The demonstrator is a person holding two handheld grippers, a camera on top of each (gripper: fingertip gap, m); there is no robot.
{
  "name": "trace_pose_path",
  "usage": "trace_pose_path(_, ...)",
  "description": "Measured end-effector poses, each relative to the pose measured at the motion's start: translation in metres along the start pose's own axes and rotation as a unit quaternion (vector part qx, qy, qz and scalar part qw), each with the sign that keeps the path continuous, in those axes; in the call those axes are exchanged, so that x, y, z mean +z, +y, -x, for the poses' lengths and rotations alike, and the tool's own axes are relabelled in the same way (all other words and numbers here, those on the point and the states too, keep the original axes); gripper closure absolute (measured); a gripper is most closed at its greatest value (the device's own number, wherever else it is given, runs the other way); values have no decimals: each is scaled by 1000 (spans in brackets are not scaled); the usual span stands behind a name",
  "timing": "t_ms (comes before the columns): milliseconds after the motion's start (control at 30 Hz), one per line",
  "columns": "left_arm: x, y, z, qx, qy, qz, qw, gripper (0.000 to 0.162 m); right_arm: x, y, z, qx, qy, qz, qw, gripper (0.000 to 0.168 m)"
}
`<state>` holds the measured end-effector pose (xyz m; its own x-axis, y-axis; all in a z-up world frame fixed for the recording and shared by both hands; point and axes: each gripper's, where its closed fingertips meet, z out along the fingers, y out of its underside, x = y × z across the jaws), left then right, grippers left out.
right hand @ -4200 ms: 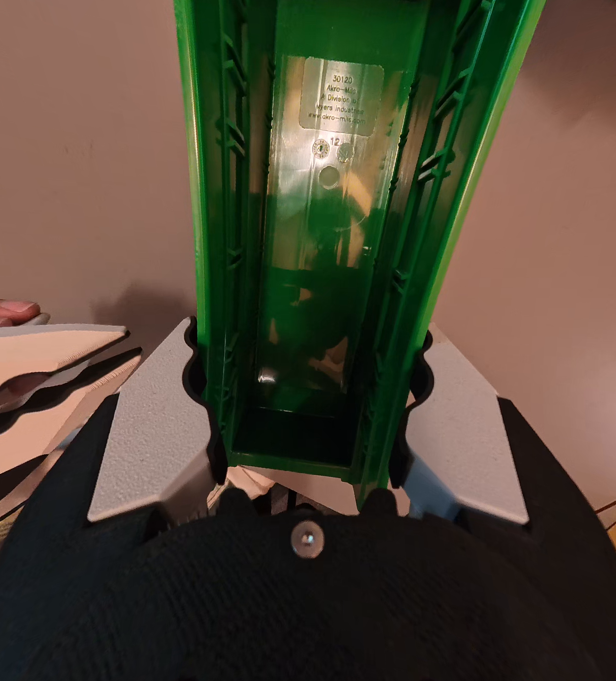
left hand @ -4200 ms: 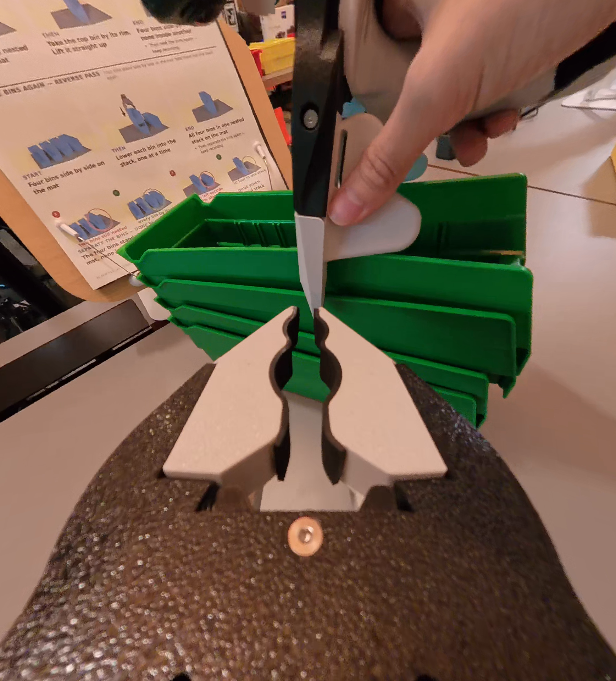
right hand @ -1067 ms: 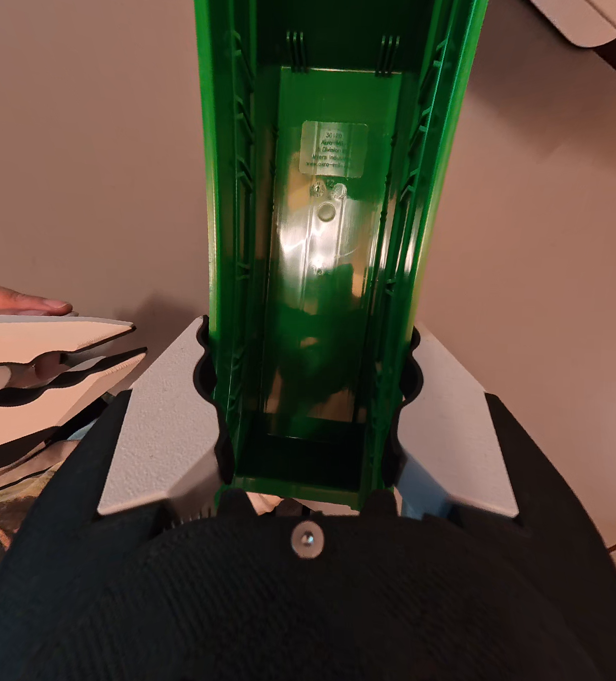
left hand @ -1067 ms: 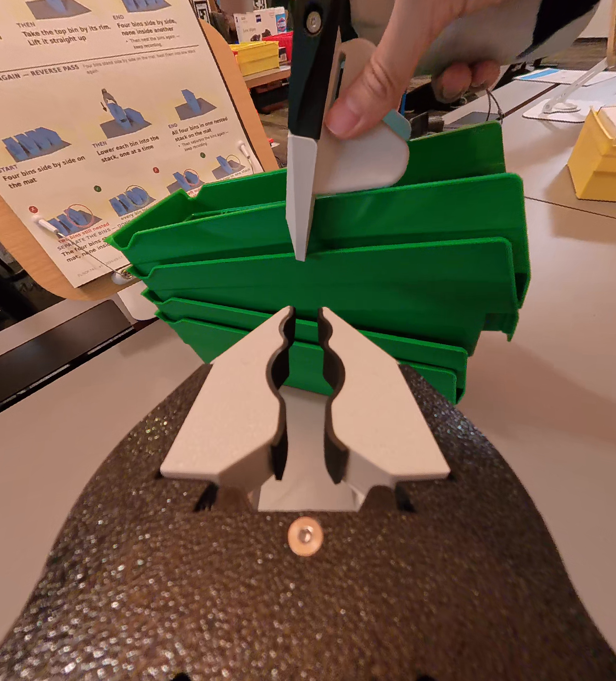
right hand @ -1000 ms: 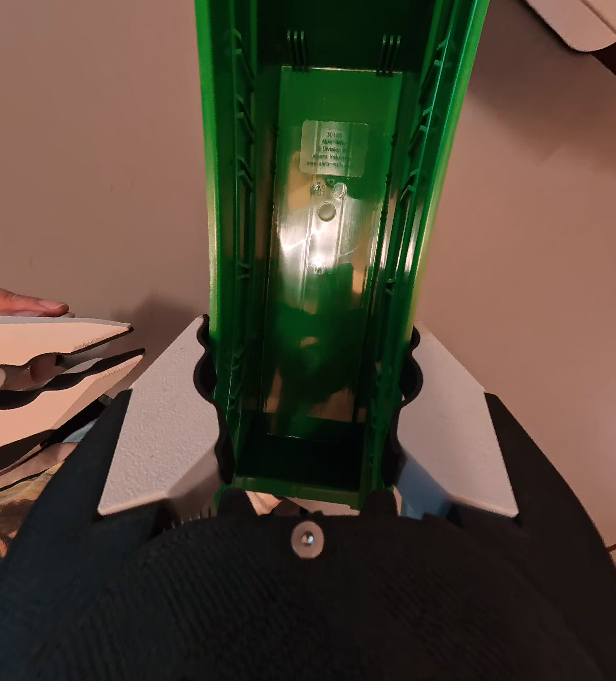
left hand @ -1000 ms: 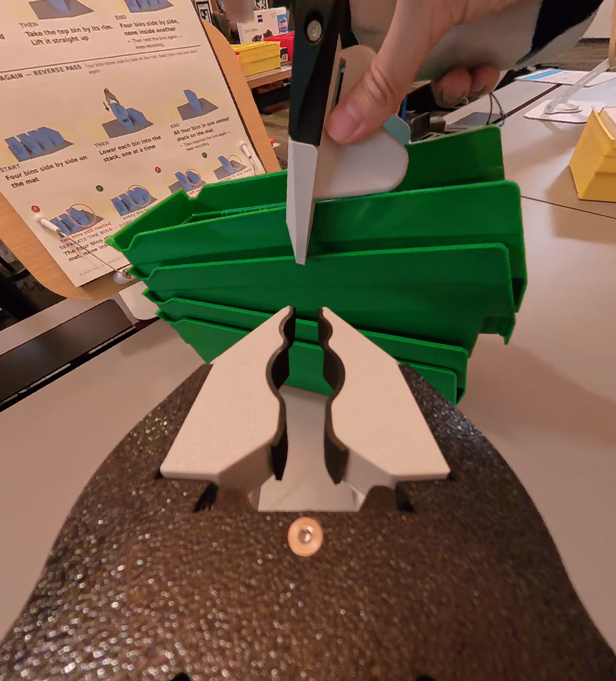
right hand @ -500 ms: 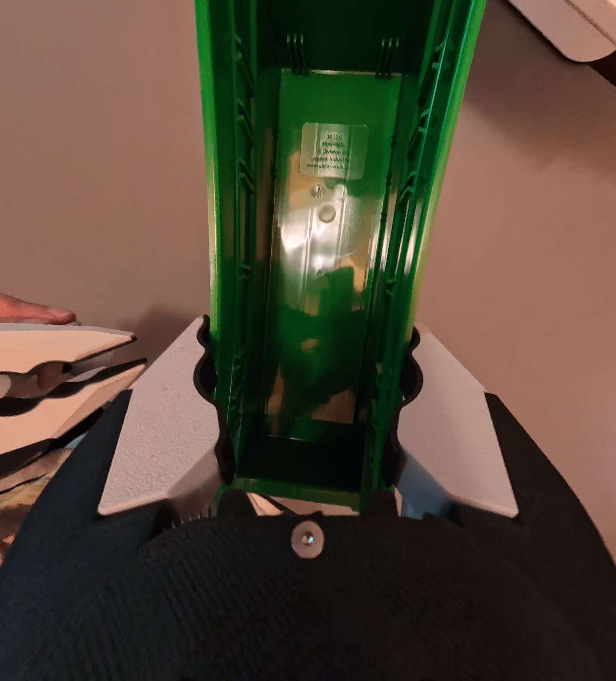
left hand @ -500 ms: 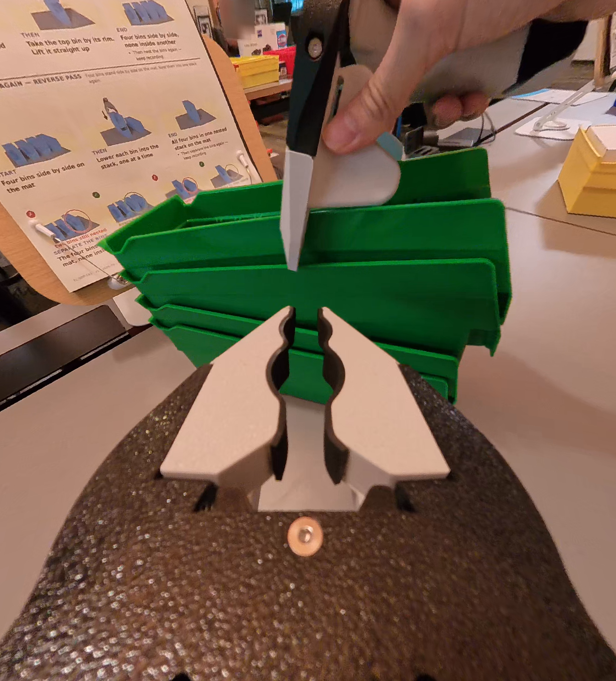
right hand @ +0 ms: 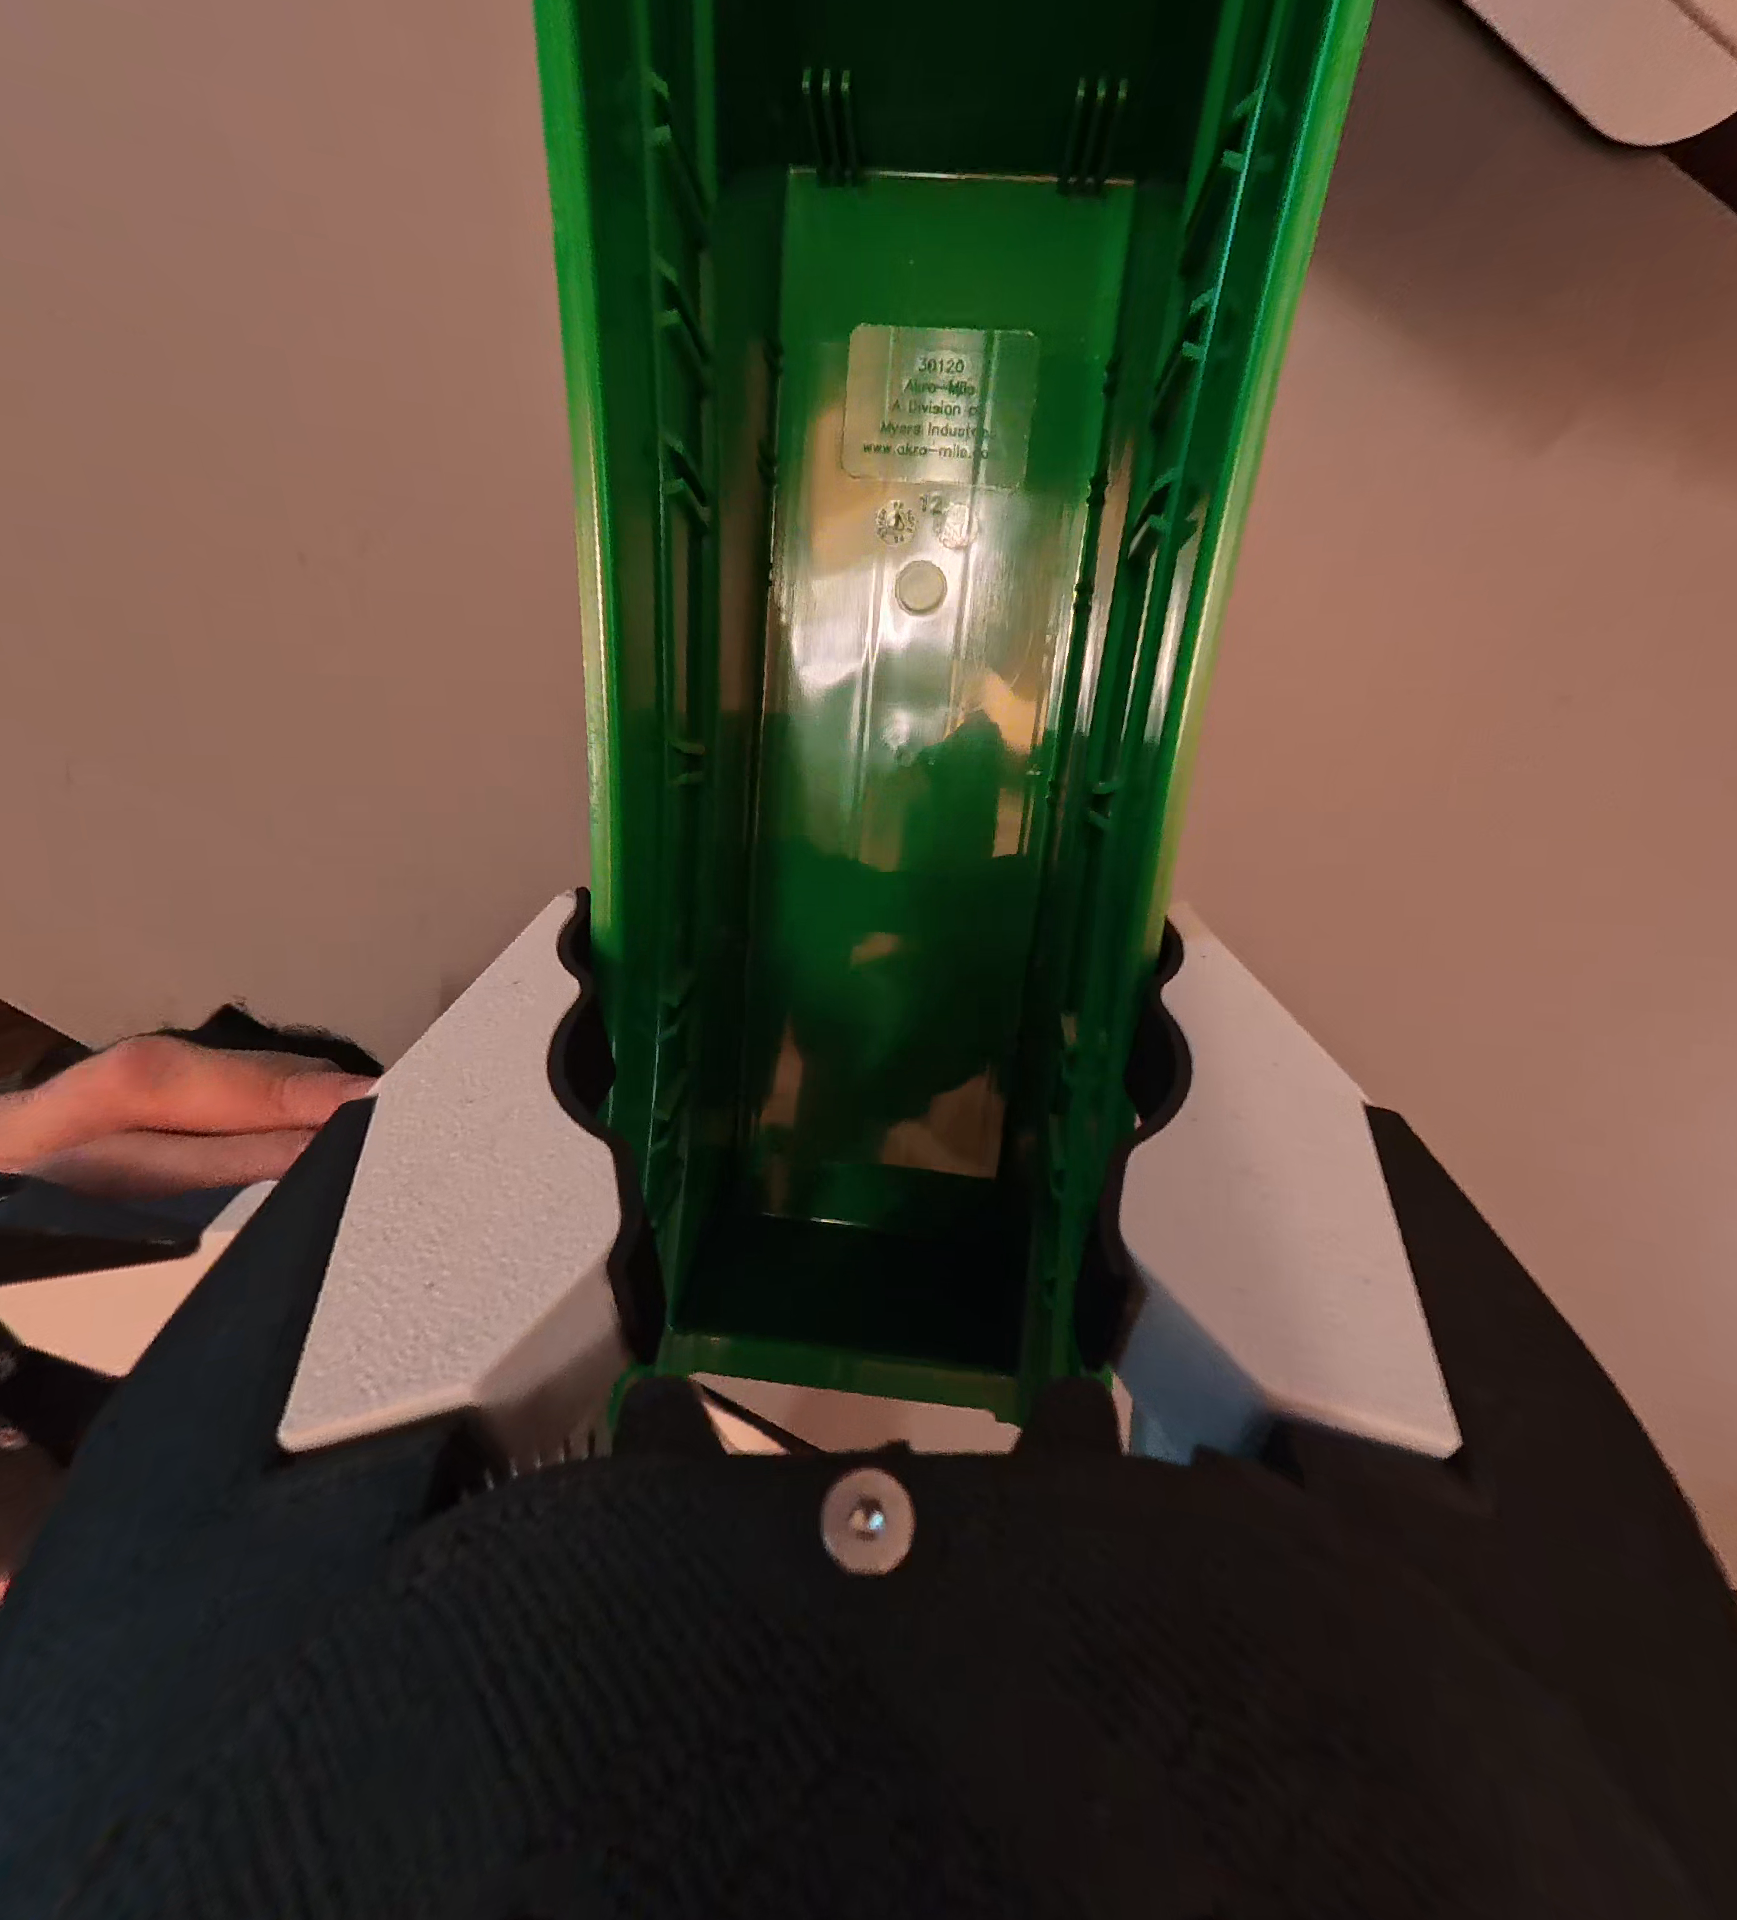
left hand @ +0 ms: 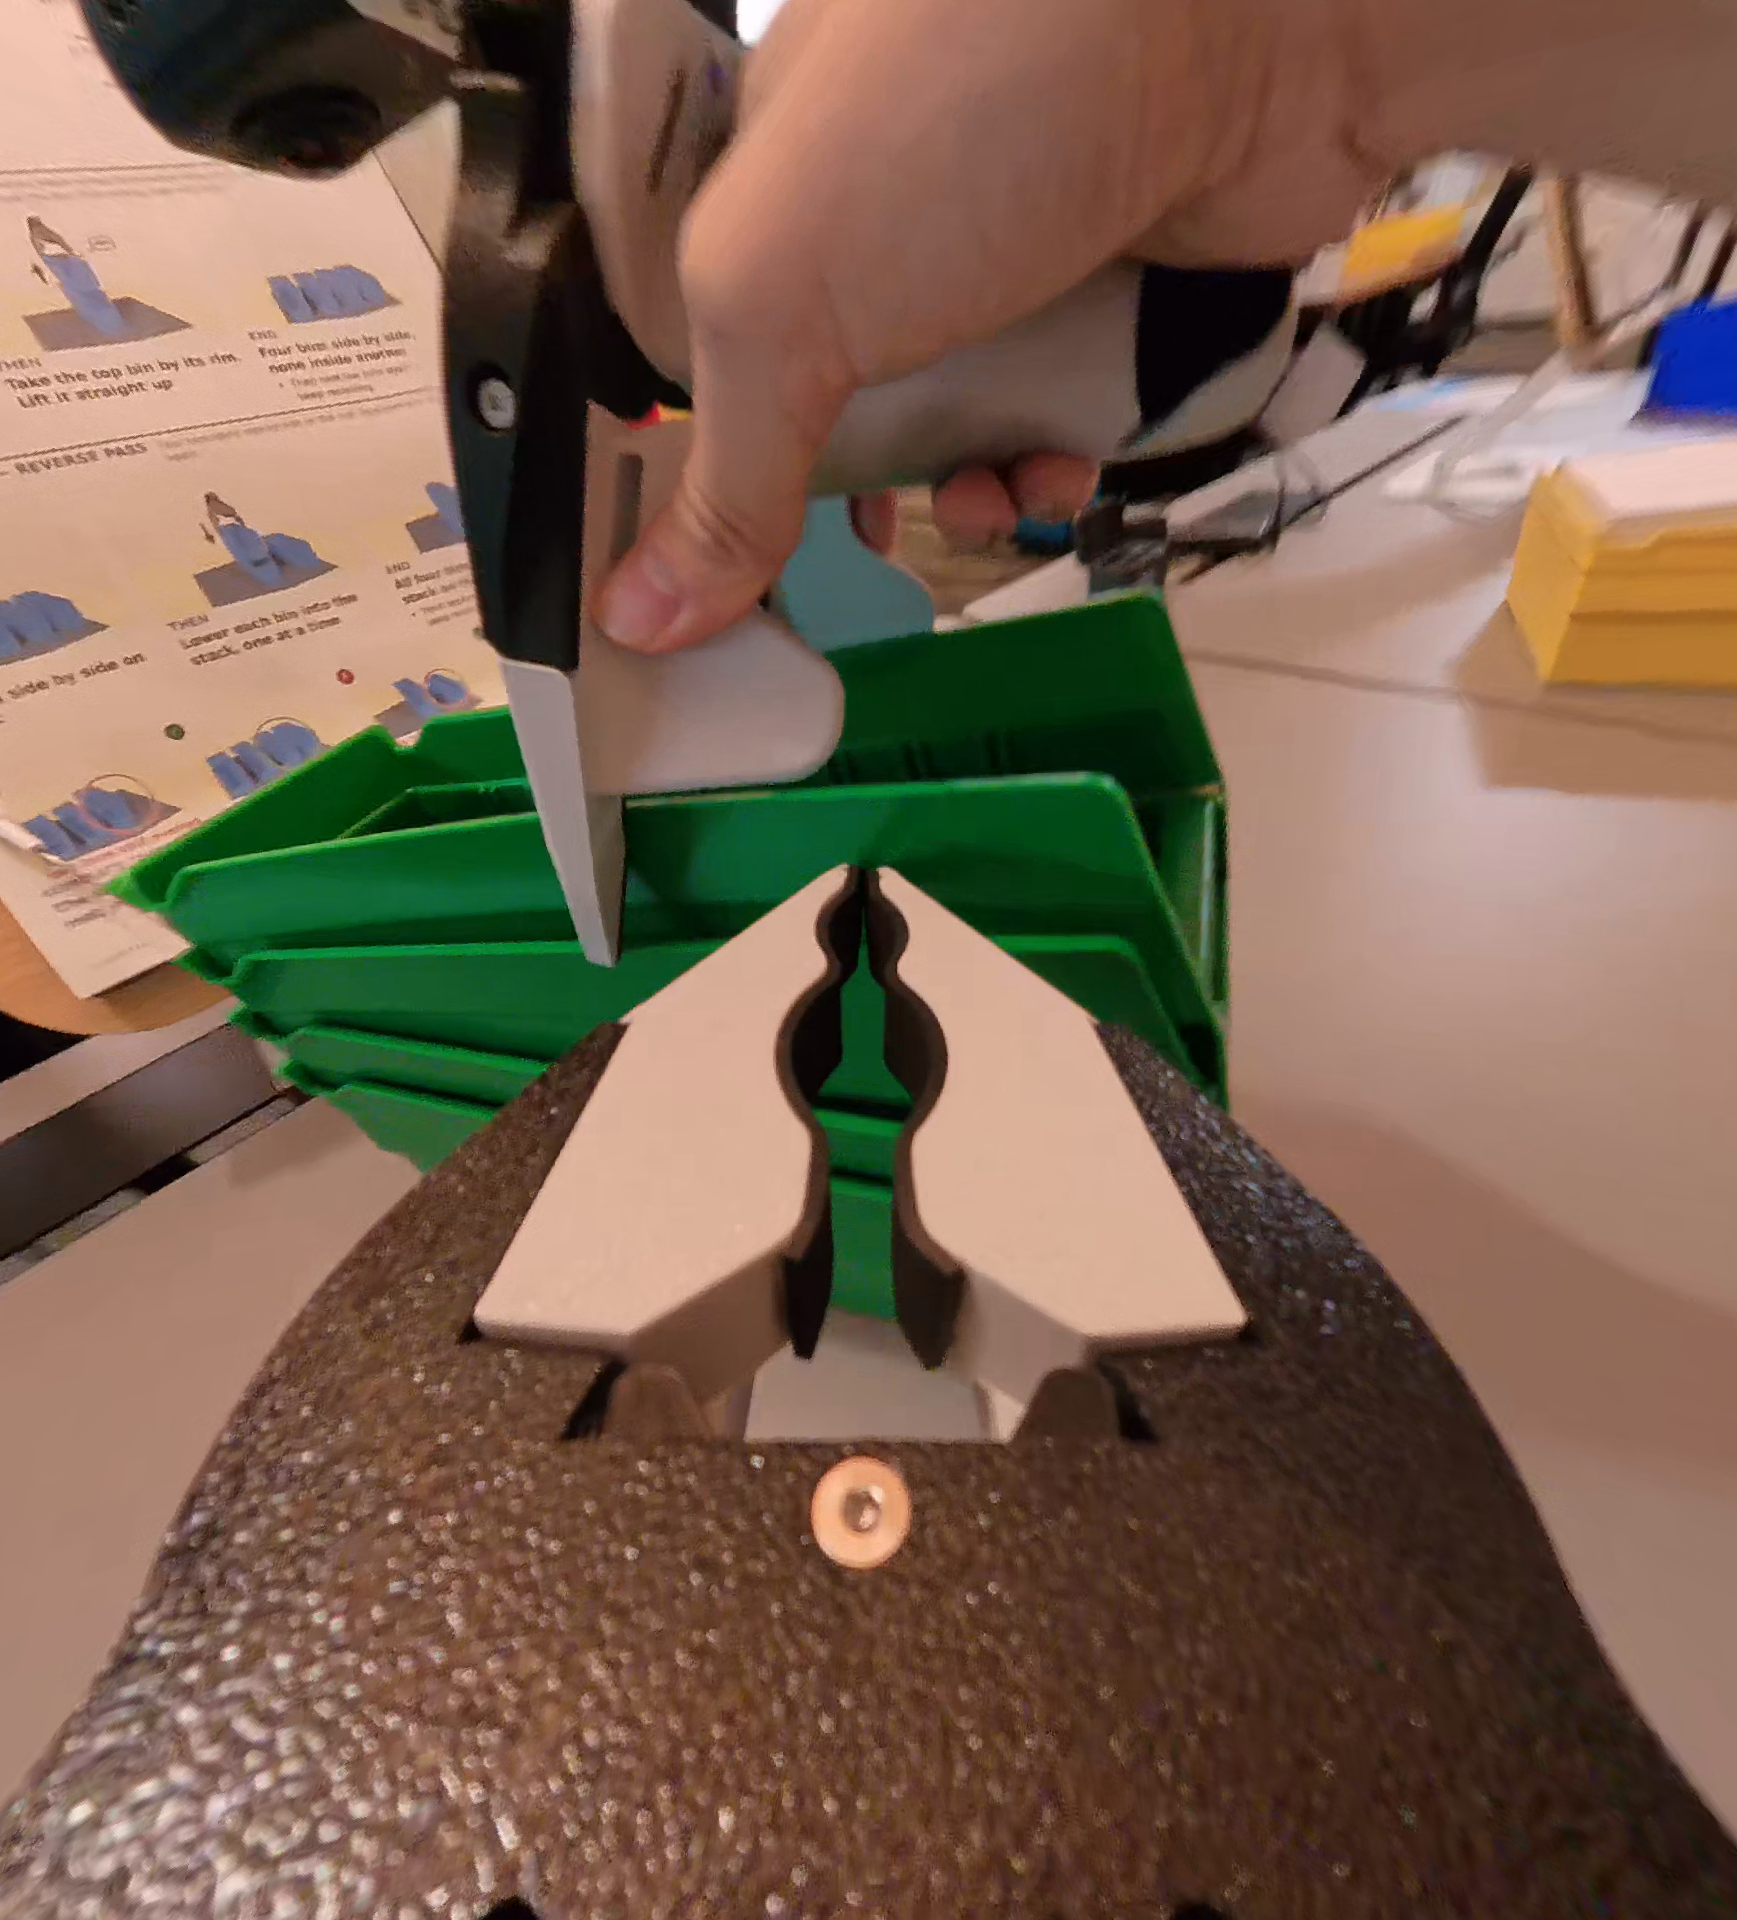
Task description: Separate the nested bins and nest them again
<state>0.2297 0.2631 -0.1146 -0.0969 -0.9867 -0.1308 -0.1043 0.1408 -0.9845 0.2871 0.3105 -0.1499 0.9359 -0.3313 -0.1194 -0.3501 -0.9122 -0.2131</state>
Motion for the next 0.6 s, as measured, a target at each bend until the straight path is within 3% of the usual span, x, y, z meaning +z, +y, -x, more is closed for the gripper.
trace_pose_path(100,2,9,4,47,-23,26,998,162,0,2,0,3,-2,6,1000,66)
trace_pose_path(600,4,18,9,34,-14,50,998,162,1,4,2,-26,32,35,999,66)
